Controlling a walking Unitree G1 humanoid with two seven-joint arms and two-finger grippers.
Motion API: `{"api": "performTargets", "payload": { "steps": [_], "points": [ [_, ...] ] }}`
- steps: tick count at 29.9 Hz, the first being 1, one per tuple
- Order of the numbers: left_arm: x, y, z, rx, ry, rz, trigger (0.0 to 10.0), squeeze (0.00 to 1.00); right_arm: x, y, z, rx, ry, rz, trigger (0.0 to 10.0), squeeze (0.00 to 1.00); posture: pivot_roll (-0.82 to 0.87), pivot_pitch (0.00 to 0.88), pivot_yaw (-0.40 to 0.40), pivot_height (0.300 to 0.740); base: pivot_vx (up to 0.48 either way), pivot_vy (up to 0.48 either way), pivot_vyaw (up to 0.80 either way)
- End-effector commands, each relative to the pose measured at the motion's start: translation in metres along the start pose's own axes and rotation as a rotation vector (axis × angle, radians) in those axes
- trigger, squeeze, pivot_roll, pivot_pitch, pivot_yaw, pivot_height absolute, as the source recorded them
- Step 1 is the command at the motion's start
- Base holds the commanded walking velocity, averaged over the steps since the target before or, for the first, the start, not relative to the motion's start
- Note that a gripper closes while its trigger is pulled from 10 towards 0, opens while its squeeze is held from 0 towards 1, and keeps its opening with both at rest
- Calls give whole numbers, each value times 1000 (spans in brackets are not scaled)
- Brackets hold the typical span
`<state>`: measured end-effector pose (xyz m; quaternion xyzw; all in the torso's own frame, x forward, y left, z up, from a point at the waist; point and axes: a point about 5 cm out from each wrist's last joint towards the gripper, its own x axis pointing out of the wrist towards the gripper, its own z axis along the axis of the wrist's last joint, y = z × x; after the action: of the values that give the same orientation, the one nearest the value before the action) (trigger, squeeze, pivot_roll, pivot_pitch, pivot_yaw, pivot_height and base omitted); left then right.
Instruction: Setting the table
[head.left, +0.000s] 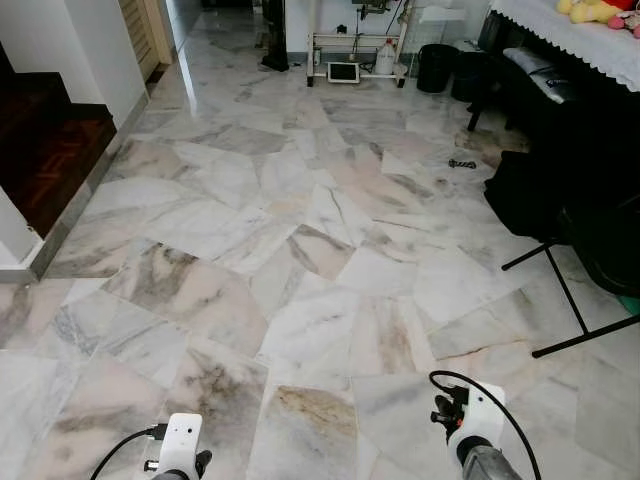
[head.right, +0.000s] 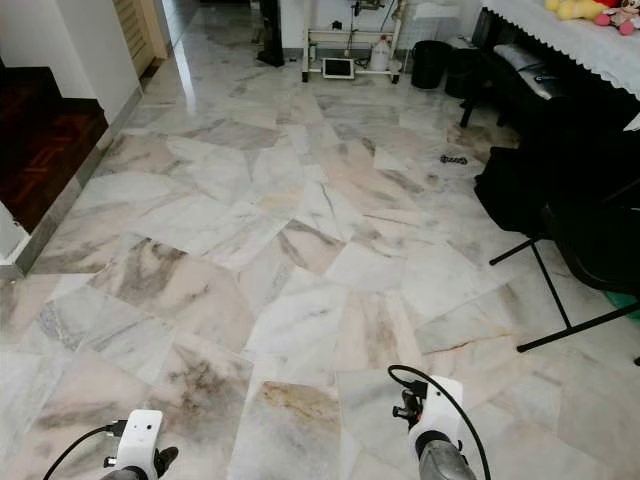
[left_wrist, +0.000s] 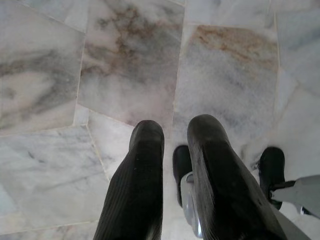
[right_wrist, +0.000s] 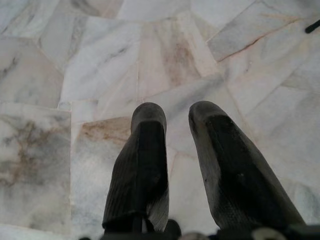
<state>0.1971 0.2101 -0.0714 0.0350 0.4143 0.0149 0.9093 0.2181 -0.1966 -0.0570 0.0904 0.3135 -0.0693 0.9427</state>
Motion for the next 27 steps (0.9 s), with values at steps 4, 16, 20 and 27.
{"api": "performTargets", "payload": {
  "steps": [4, 16, 20, 27],
  "points": [
    [-1, 1, 0, -25, -14, 4, 10000, 0, -4, -2, -10, 4, 39, -13, 10000, 0, 140, 0, -53, 740, 0, 0, 0],
    [0, 3, 1, -43, -17, 16, 10000, 0, -5, 7, -15, -192, 63, 94, 10000, 0, 140, 0, -57, 740, 0, 0, -231],
    [0, 2, 1, -44, -17, 15, 10000, 0, -5, 10, -15, -263, 72, 122, 10000, 0, 141, 0, -57, 740, 0, 0, 0],
    [0, 0, 1, -43, -19, 16, 10000, 0, -6, 15, -20, -317, 90, 144, 10000, 0, 149, 0, -61, 740, 0, 0, 0]
  ]
}}
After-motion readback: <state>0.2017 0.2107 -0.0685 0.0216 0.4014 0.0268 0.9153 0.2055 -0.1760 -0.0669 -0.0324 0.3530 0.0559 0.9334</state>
